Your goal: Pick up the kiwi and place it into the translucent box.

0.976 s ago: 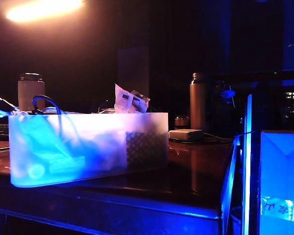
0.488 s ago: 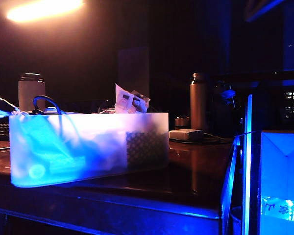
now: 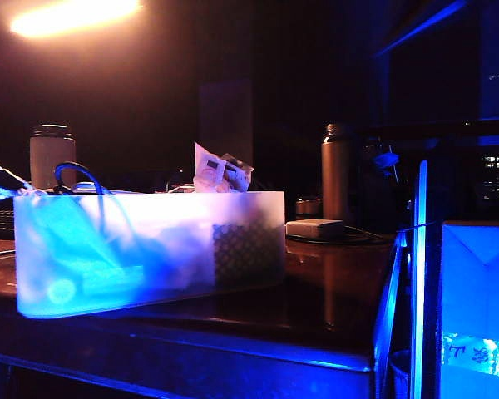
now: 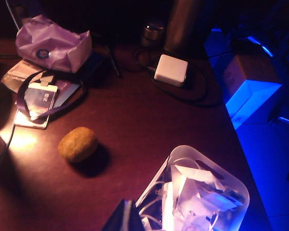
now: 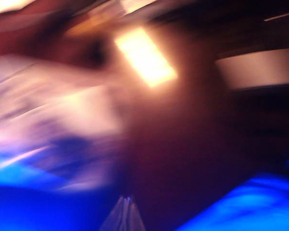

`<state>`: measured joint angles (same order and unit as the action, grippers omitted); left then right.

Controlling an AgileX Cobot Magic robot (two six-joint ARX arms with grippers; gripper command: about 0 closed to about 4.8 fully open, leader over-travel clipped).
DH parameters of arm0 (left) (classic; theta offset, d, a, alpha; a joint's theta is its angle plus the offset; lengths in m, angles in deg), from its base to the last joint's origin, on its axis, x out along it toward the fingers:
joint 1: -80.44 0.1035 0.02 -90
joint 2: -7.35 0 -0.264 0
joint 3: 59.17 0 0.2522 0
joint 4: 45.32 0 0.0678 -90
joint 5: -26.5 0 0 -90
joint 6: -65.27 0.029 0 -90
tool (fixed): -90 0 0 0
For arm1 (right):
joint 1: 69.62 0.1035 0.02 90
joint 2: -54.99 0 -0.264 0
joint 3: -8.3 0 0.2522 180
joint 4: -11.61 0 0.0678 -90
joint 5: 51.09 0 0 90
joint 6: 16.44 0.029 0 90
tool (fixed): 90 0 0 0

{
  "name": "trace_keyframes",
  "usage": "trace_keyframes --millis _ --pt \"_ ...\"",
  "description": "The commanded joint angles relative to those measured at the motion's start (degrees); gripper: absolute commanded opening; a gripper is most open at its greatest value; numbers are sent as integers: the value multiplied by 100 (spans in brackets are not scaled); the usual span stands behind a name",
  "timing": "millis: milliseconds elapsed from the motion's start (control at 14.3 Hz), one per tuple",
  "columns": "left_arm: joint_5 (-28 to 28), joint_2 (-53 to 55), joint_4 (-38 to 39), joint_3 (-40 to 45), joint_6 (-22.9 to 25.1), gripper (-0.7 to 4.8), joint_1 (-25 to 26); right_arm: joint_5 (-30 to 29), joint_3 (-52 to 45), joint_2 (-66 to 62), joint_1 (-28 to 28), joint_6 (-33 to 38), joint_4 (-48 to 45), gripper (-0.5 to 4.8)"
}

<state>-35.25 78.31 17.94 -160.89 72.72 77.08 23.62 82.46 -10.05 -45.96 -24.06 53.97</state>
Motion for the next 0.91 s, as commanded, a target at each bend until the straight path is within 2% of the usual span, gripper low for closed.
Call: trace_keyframes --millis 70,209,488,627,697,906 --pt "98 -15 -52 -42 -39 -3 0 -1591 9 -765 479 -136 0 -1" --pt "98 -15 -52 -42 -37 -3 0 -1639 9 -1331 1126 -168 -79 -1" --pt "114 -2 -59 -42 -37 -3 0 -1495 11 -2144 2494 -138 -1036 -1" --pt "114 -4 -74 -42 -37 -3 0 -975 11 -2505 2964 -136 -1532 -1" --pt "120 -2 -66 -42 -39 -3 0 -531 11 -2680 3132 -138 -1775 -1" --pt "118 -2 -70 -42 -37 -3 0 101 13 -3185 3261 -138 -2396 -1"
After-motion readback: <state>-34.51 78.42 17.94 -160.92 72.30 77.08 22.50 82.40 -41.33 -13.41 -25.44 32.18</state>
